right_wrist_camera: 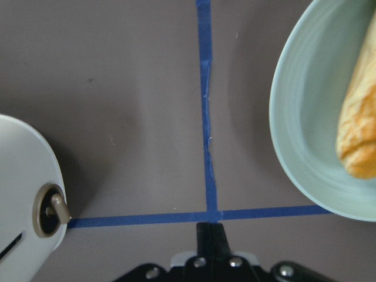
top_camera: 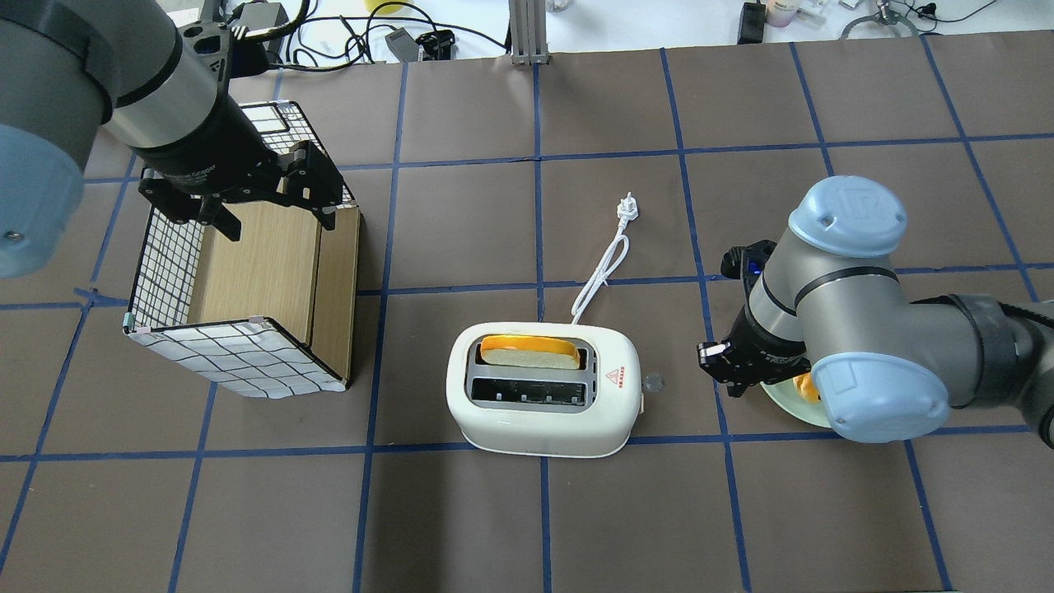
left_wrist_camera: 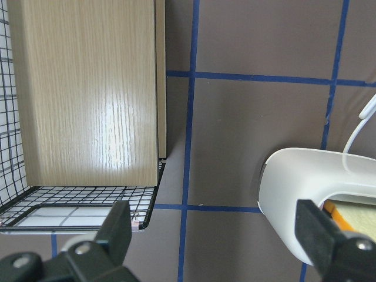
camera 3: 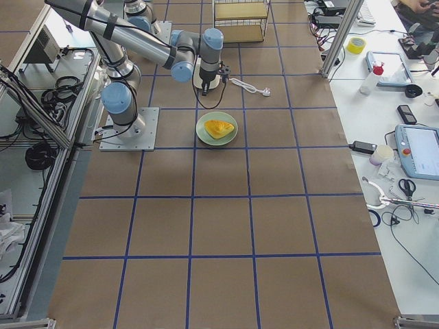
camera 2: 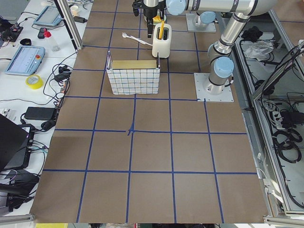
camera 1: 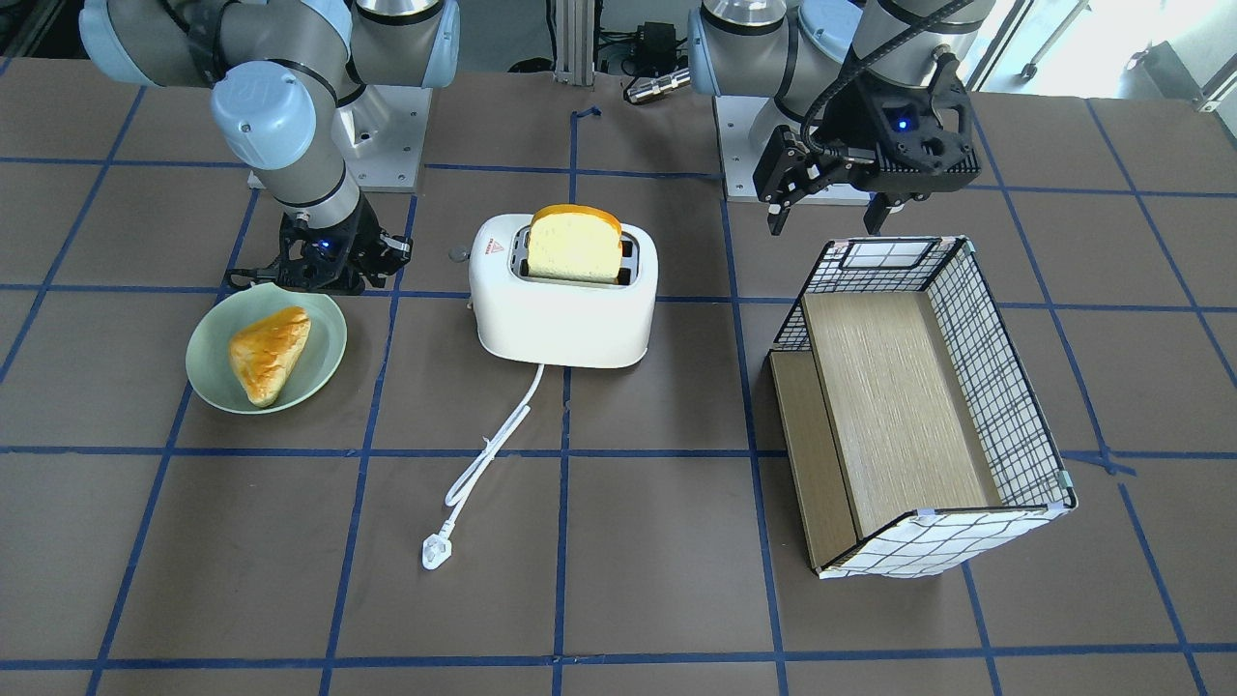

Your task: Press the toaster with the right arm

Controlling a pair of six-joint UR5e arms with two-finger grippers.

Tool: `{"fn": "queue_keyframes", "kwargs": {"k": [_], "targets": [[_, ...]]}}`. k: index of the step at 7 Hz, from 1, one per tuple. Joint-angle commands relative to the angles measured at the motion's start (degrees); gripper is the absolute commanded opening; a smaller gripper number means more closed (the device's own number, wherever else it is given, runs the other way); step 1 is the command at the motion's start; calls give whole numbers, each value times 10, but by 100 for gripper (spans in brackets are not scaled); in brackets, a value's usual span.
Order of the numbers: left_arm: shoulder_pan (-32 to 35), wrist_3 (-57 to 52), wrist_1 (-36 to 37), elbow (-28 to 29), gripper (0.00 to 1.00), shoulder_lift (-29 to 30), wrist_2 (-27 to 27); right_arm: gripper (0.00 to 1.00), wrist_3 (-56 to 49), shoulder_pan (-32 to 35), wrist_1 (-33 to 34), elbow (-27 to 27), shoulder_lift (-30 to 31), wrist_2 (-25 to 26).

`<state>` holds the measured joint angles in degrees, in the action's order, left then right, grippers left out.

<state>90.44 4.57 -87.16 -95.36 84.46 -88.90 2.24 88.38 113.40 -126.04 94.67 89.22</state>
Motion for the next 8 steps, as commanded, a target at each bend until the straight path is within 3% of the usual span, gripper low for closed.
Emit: {"fn": "queue_keyframes", "kwargs": {"k": [1,2,3,4,8], "targets": [[0,0,0,0,100,0,0,0,0,0,-83,93,19,28],[0,0,0,0,100,0,0,2,0,1,-132,159,19,29],[0,0,0,0,100,0,0,33,0,3,-144,204,19,30],[0,0,0,0,100,0,0,99,-6,4,-140,222,19,28],[0,0,0,0,100,0,0,100,-32,7,-136,300,7,18]]}}
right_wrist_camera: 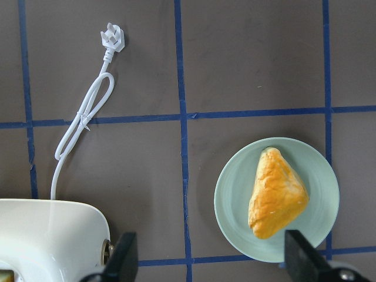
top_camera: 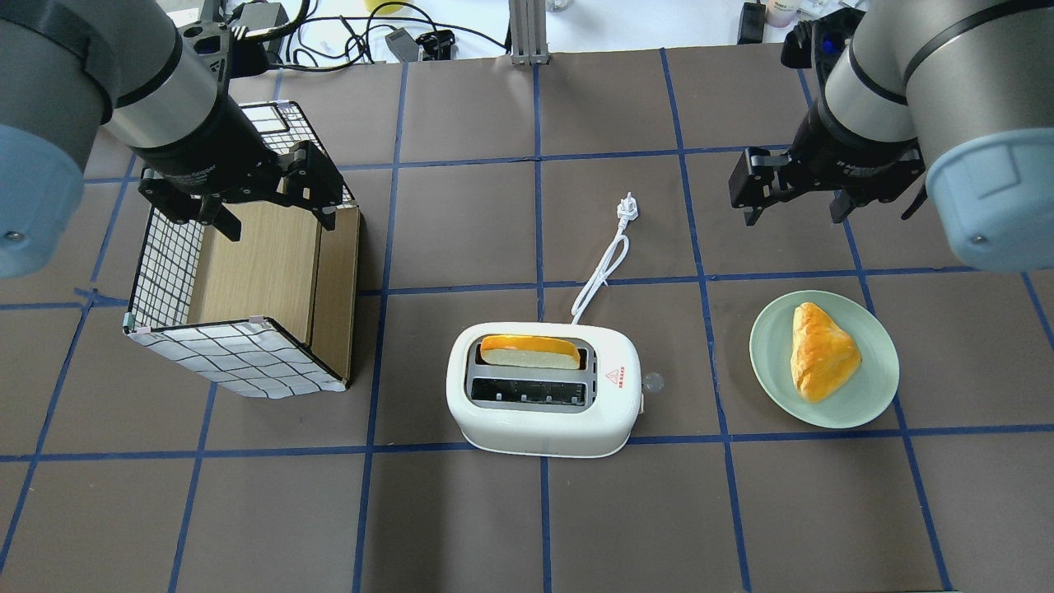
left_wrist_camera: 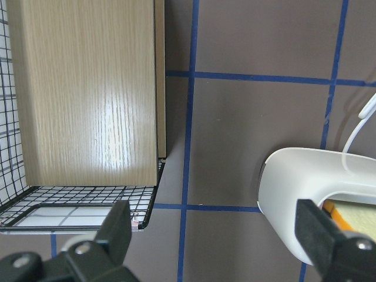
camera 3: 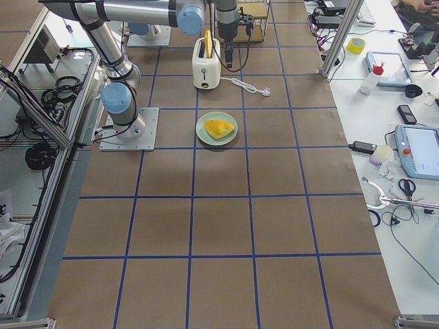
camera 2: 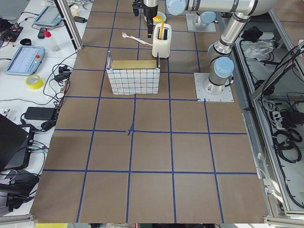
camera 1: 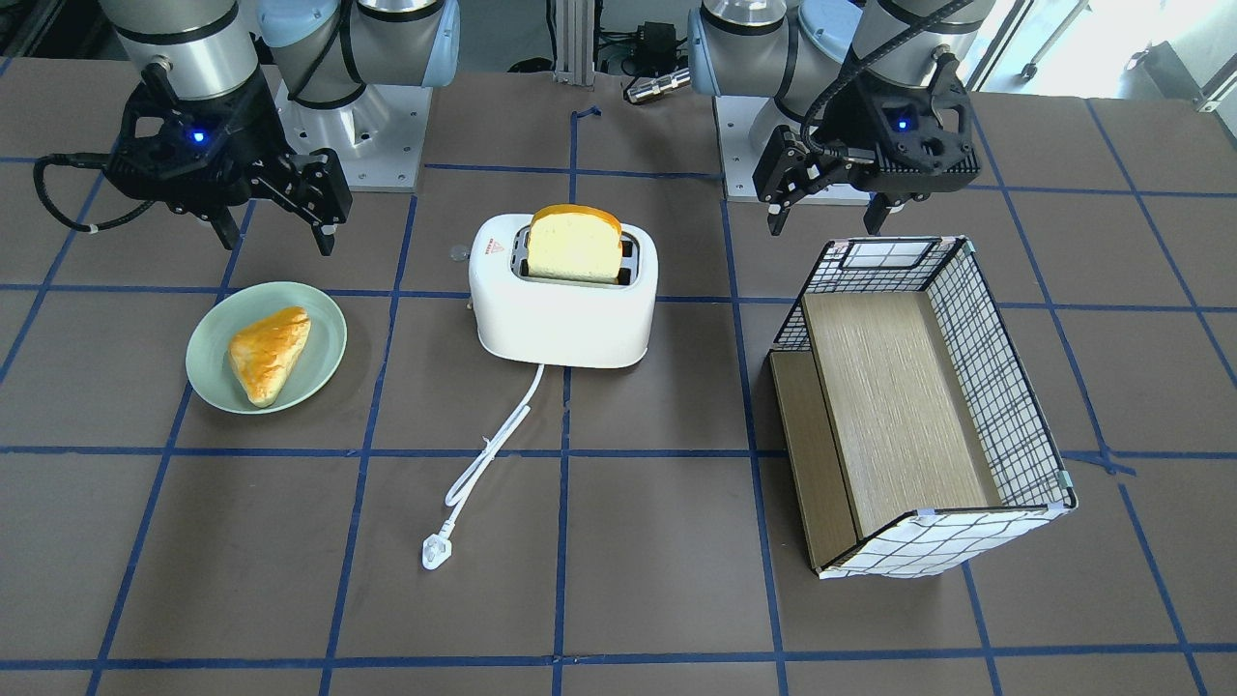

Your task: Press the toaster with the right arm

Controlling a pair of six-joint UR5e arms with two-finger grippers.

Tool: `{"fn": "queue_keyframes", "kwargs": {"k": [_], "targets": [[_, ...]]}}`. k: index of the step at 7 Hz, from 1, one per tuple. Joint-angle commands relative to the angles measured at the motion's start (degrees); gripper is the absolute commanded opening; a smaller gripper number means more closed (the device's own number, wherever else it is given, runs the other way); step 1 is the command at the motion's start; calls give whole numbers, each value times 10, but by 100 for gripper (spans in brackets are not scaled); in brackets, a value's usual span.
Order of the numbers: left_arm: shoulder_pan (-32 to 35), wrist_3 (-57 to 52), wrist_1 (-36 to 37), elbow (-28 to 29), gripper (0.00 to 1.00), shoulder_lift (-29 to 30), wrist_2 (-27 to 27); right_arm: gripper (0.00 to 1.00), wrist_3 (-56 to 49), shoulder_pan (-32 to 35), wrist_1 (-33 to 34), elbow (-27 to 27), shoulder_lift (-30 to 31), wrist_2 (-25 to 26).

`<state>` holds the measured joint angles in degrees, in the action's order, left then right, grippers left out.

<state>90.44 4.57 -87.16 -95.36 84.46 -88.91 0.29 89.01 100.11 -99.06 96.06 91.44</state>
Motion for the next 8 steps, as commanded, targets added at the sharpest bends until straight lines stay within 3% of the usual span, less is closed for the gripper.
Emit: {"fn": "queue_keyframes", "kwargs": {"k": [1,5,8], "targets": [[0,0,0,0,100,0,0,100,-33,2,-9,47,-14,-6],[0,0,1,0,100,0,0,100,-50,18,-80,129,-61,-6],[0,-1,1,0,100,0,0,100,-50,17,-73,130,-63,4]]}}
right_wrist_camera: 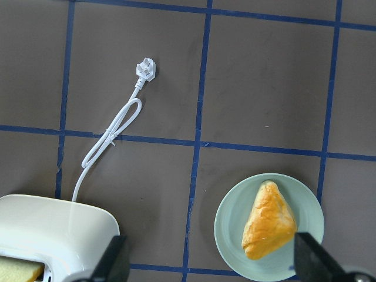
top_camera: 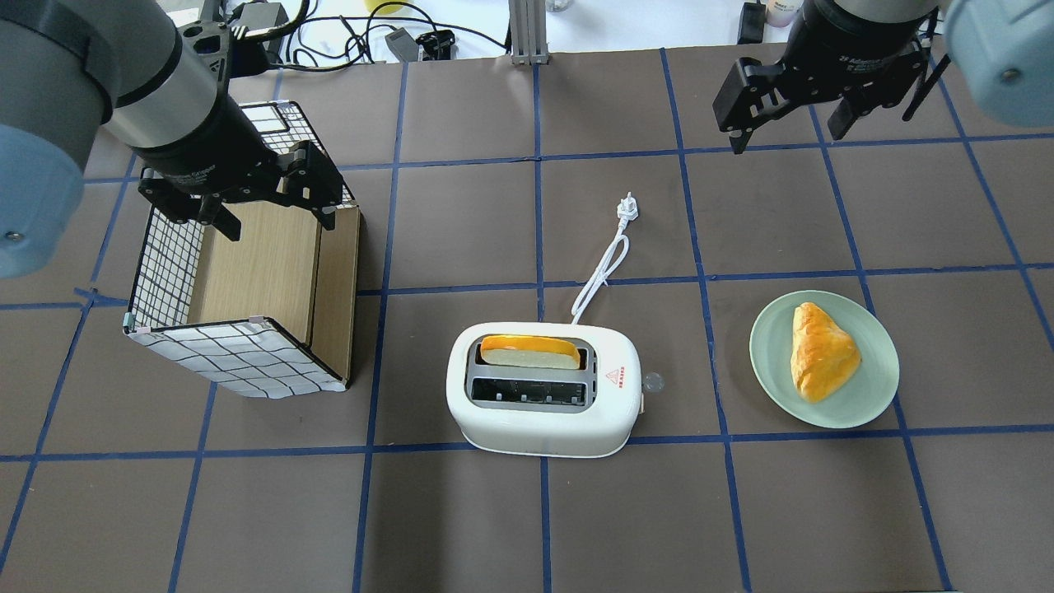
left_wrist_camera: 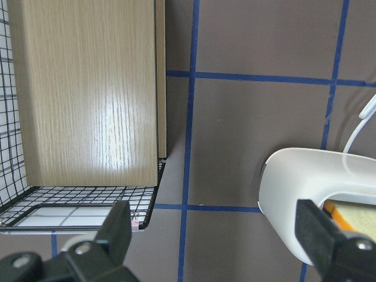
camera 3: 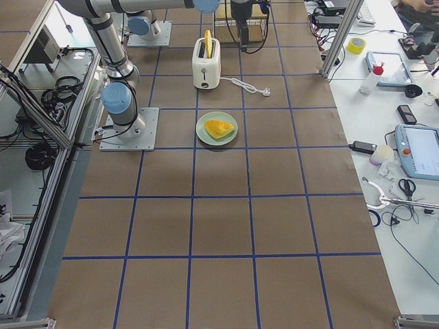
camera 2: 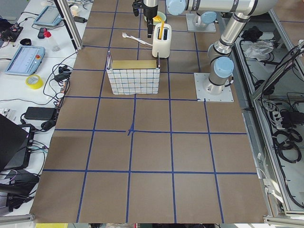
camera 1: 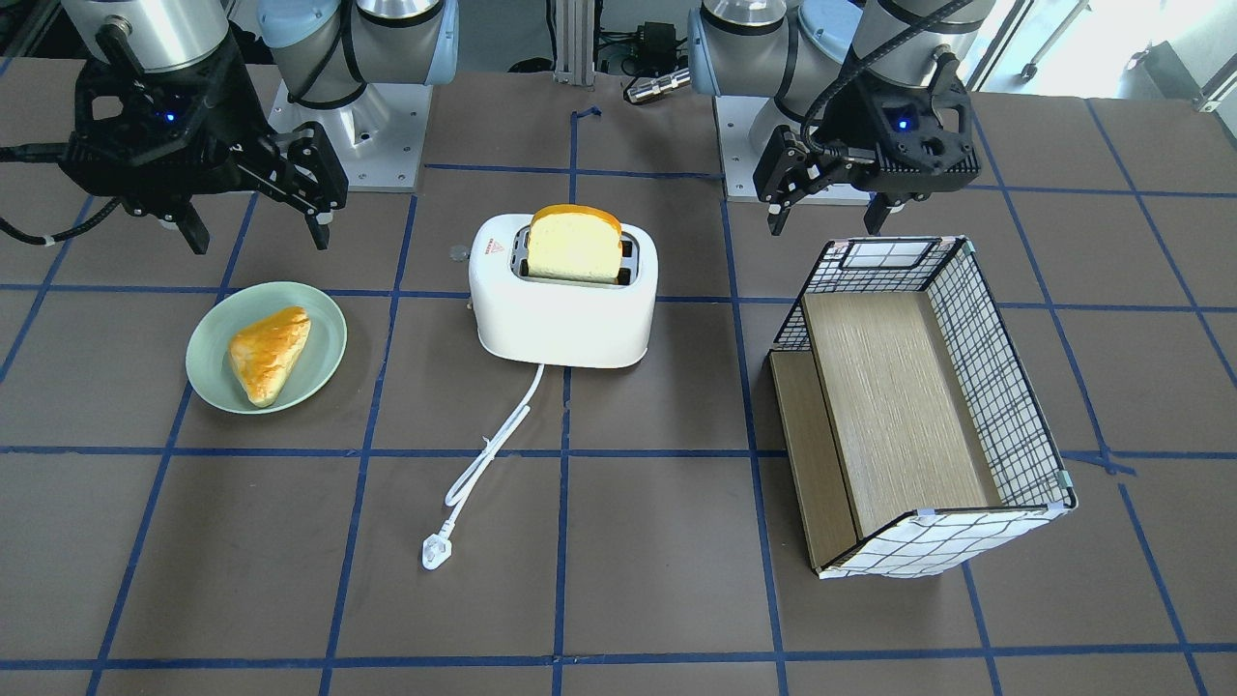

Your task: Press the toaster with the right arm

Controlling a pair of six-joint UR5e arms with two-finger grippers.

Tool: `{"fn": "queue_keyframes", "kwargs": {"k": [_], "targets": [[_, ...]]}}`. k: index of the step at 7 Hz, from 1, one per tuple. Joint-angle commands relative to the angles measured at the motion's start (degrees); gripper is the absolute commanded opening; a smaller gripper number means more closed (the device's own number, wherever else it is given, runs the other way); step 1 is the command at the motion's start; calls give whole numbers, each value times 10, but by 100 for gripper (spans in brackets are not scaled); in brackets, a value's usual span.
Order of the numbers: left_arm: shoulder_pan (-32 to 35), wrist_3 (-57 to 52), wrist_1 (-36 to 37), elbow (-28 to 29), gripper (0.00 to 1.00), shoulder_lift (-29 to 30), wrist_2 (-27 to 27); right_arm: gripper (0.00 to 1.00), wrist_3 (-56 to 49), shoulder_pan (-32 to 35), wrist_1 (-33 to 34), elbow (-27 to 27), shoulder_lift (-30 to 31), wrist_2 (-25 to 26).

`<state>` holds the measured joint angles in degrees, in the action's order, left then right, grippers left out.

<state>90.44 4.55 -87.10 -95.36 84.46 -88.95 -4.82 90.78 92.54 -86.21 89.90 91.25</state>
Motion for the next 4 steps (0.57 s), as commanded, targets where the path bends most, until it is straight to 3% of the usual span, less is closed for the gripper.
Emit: {"fn": "queue_keyframes", "kwargs": {"k": [1,4], "targets": [[0,0,-1,0,100,0,0,100,9,0,4,2,-2,5],[0,0,-1,0,100,0,0,100,-2,-14,4,3,-3,9]]}}
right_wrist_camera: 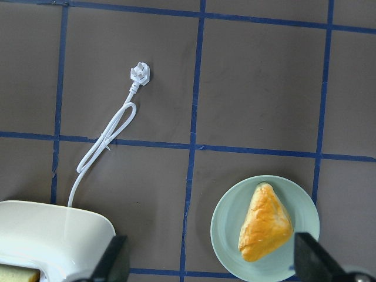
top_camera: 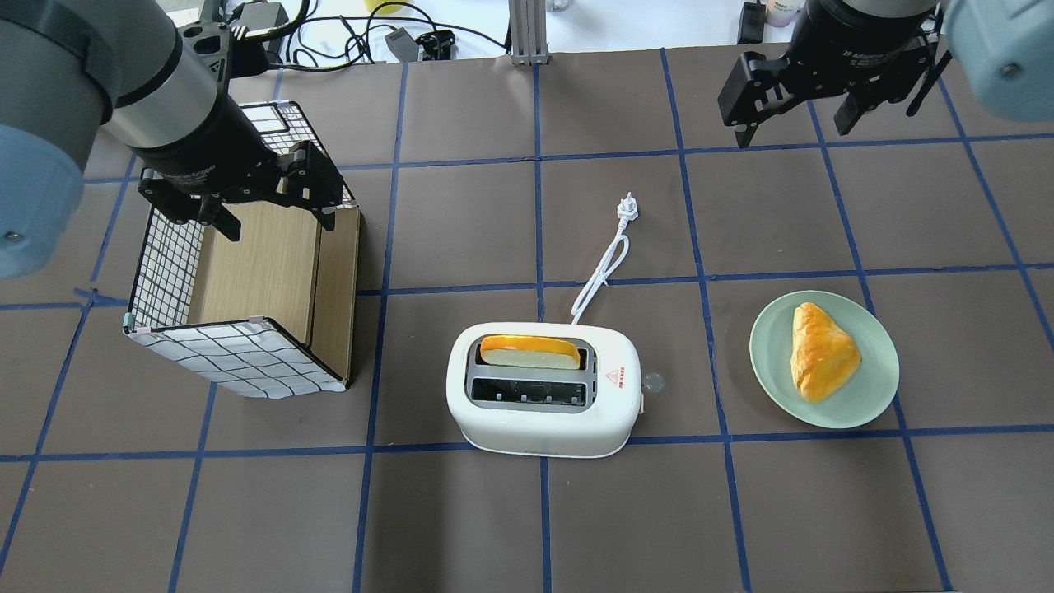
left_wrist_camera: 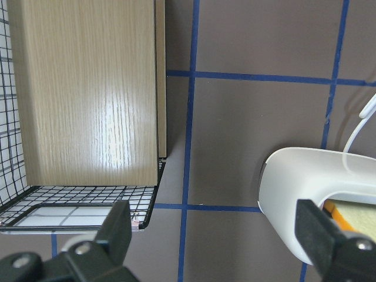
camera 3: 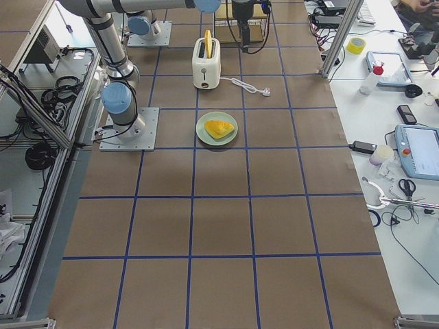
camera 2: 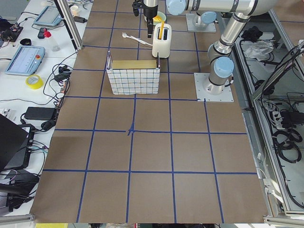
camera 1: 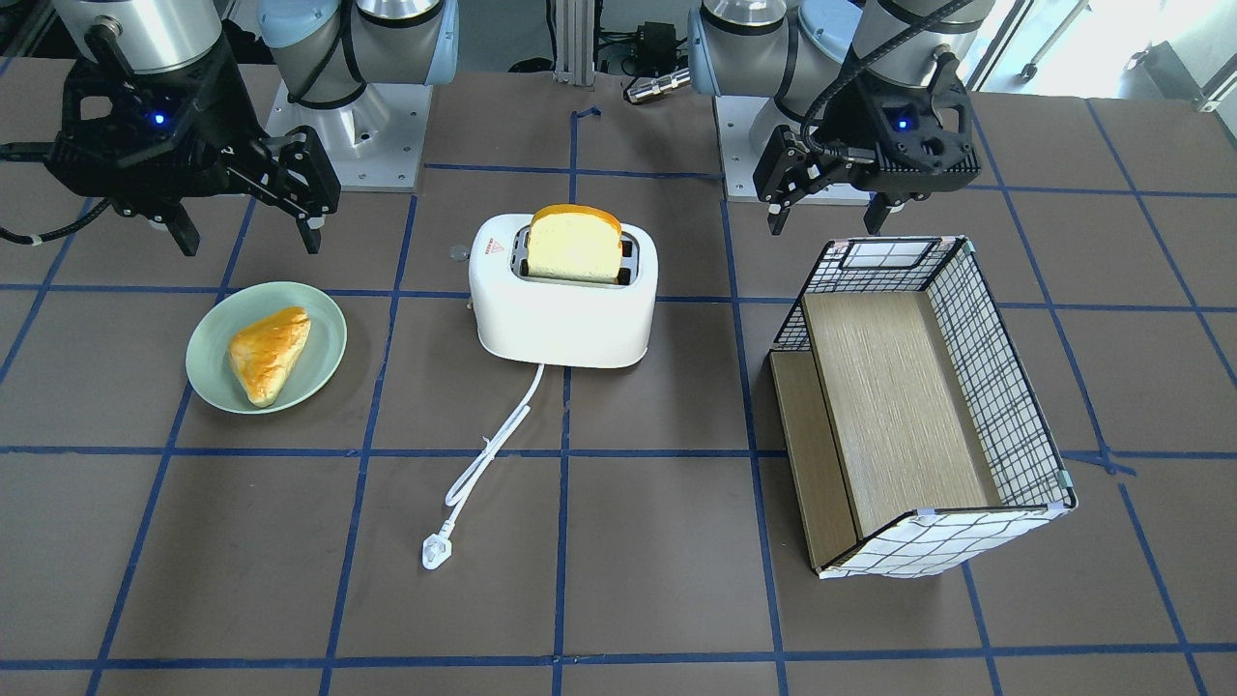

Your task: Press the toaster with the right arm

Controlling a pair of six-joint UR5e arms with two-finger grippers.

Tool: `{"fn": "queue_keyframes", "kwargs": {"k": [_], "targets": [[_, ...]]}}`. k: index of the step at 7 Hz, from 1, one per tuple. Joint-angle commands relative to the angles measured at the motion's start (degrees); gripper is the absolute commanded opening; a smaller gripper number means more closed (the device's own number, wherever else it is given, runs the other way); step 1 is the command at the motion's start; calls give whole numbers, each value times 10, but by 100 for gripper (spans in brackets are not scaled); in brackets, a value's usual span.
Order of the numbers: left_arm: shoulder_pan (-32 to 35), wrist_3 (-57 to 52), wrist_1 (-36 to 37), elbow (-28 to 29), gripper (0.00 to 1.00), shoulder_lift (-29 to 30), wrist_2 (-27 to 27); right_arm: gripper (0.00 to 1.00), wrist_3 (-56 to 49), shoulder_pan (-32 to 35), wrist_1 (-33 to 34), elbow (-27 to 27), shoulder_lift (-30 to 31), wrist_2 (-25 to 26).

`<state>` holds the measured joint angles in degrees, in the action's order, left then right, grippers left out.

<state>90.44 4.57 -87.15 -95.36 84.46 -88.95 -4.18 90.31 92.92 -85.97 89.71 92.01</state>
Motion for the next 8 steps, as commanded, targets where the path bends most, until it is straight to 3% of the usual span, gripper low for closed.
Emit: {"fn": "queue_keyframes", "kwargs": {"k": [1,4,6,8], "targets": [[0,0,0,0,100,0,1,100,-25,-20,2,-1,-1,-2],[0,0,0,0,100,0,0,100,-29,-22,2,-3,4,-3],[0,0,0,0,100,0,1,100,35,-17,0,-2,5,-13],[0,0,0,0,100,0,0,100,38,-17,0,-2,4,-39]]}}
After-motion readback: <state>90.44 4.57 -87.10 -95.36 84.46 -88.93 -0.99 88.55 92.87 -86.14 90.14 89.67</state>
